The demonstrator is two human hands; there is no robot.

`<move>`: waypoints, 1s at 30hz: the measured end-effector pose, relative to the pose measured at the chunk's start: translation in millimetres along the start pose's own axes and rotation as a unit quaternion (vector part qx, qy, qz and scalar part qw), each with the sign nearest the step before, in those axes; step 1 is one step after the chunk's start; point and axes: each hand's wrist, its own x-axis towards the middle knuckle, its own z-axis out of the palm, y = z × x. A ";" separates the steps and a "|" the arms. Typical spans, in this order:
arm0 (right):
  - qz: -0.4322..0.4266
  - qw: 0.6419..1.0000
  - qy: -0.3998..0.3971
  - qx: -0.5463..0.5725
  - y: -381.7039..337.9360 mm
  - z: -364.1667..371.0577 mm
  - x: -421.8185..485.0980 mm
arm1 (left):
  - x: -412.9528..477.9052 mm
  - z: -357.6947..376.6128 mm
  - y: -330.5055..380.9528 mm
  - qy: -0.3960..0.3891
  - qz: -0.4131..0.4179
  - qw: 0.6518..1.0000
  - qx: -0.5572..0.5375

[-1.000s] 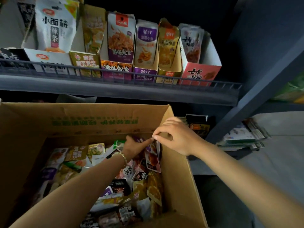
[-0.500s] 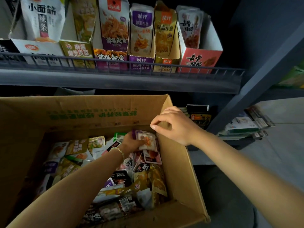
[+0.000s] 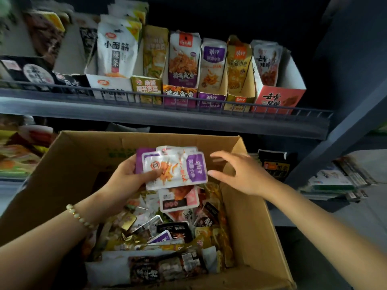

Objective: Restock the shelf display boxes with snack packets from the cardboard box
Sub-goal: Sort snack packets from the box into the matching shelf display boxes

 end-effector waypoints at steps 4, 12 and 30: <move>0.023 0.906 0.007 0.422 -63.6 14.0 9.6 | -15.3 4.5 26.4 0.060 0.097 0.985 -0.128; 0.064 0.703 0.110 0.700 -103.7 40.7 43.0 | -16.3 9.8 28.8 0.082 0.113 0.985 -0.097; 0.069 0.737 0.157 0.654 -86.5 39.2 42.4 | -19.5 -9.7 42.8 -0.012 -0.072 0.953 -0.295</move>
